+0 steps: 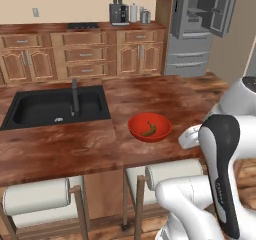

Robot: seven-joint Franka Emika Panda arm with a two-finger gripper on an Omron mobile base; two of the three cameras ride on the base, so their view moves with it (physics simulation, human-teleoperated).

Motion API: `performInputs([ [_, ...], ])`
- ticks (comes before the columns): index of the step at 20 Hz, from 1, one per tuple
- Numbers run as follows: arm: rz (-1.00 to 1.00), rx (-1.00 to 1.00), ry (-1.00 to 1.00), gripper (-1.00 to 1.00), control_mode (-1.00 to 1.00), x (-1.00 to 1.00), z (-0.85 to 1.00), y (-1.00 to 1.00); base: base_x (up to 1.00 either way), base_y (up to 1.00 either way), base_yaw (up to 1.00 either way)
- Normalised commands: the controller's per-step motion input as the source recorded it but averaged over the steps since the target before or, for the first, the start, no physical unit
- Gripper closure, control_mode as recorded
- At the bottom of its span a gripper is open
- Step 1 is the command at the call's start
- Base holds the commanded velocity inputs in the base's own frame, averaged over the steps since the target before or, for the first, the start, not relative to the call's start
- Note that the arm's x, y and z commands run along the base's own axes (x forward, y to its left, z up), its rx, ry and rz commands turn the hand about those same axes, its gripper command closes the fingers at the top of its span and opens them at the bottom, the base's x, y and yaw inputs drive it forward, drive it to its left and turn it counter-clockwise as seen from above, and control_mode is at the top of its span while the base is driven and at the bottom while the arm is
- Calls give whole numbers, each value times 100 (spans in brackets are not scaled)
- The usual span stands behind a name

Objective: Retrieve the banana and mango from the fridge and place them into the bowl on the dining table.

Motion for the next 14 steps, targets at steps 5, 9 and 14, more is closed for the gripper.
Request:
performInputs([
  [5,0,0,0,-100,100,0,0,0,-43,-41,-2],
  [9,0,0,0,-100,100,0,0,0,-44,-99,-12],
  [14,0,0,0,-100,100,0,0,0,-27,-100,-20],
])
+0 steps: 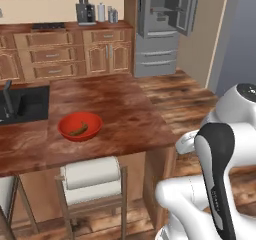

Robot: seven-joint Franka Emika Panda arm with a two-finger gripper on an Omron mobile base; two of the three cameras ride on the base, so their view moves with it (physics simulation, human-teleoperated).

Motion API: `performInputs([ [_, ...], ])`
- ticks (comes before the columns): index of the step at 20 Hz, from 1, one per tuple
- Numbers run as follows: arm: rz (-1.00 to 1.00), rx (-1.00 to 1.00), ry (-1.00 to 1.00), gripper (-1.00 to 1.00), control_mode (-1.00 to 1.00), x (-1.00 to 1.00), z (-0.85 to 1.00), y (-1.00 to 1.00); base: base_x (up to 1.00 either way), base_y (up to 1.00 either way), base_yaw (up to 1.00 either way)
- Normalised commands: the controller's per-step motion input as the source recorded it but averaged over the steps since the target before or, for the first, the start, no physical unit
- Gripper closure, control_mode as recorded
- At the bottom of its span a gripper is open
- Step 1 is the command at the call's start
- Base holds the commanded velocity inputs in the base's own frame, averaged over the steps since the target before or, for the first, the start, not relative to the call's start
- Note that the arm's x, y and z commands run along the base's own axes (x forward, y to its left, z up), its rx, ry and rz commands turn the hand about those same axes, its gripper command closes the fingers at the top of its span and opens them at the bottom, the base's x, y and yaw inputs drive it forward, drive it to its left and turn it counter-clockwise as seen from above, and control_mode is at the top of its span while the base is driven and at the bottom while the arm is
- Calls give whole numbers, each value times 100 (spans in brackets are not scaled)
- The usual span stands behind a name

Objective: Retrieve the banana and mango from the fridge and place them into the bowl on the dining table.

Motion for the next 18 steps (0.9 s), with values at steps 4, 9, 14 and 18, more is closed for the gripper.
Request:
performInputs([
  [4,0,0,0,-100,100,0,0,0,0,-100,-31],
  [9,0,0,0,-100,100,0,0,0,2,-100,-26],
  [14,0,0,0,-100,100,0,0,0,34,-100,-24],
  [18,0,0,0,-100,100,0,0,0,85,-100,-16],
])
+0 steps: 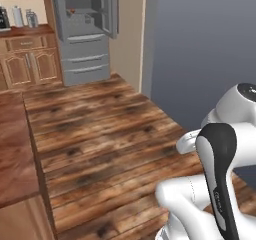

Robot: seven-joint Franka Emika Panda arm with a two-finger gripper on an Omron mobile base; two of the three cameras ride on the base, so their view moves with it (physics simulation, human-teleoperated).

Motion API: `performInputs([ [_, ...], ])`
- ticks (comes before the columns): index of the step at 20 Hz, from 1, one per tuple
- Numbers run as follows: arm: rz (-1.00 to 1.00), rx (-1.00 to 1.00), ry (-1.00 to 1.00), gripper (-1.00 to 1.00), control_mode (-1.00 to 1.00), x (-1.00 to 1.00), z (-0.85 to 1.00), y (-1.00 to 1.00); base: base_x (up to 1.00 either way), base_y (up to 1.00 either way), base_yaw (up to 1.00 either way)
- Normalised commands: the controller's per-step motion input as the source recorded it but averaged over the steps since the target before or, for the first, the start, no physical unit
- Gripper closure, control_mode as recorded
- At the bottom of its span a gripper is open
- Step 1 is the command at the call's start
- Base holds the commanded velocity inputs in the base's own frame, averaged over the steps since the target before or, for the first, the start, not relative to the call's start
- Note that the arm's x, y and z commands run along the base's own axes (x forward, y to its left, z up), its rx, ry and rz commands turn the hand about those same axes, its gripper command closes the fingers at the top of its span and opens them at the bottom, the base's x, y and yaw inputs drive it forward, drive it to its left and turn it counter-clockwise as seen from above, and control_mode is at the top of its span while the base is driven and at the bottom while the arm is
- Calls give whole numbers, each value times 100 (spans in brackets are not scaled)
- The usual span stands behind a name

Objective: Retrieve the banana and mango from the fridge and place them into the bowl on the dining table.

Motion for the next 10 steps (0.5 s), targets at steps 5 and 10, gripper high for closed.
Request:
performInputs([
  [5,0,0,0,-100,100,0,0,0,100,-82,-8],
  [10,0,0,0,-100,100,0,0,0,100,-30,0],
])
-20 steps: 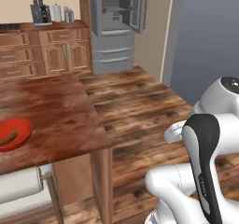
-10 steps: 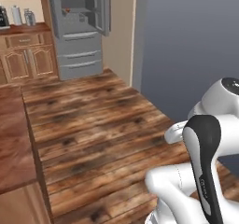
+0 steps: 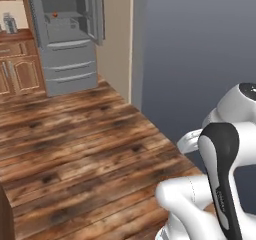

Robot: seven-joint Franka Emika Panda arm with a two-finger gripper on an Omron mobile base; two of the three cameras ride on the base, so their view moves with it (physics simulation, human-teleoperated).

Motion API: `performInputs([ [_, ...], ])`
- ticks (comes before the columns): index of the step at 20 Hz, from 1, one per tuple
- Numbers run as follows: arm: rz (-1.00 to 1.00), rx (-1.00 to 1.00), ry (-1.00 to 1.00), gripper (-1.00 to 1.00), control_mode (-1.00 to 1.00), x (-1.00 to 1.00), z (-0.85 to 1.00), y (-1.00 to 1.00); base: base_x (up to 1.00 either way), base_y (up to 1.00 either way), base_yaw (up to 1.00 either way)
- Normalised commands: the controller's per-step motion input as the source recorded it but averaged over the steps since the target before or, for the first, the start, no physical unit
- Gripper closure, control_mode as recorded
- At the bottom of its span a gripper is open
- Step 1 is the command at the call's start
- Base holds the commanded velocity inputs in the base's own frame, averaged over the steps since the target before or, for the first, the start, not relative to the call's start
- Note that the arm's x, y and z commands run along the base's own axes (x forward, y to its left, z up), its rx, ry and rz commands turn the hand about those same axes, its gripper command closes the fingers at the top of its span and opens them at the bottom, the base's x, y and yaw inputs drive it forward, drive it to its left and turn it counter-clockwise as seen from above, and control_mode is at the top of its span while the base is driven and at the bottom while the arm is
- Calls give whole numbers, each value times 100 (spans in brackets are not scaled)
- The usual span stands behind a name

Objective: Retrieve the banana and mango from the fridge and place them into the bowl on the dining table.

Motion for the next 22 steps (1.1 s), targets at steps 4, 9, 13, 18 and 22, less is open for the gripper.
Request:
performInputs([
  [4,0,0,0,-100,100,0,0,0,100,-3,1],
  [9,0,0,0,-100,100,0,0,0,100,0,0],
  [13,0,0,0,-100,100,0,0,0,100,-14,1],
  [18,0,0,0,-100,100,0,0,0,100,-22,13],
  [22,0,0,0,-100,100,0,0,0,100,-19,22],
])
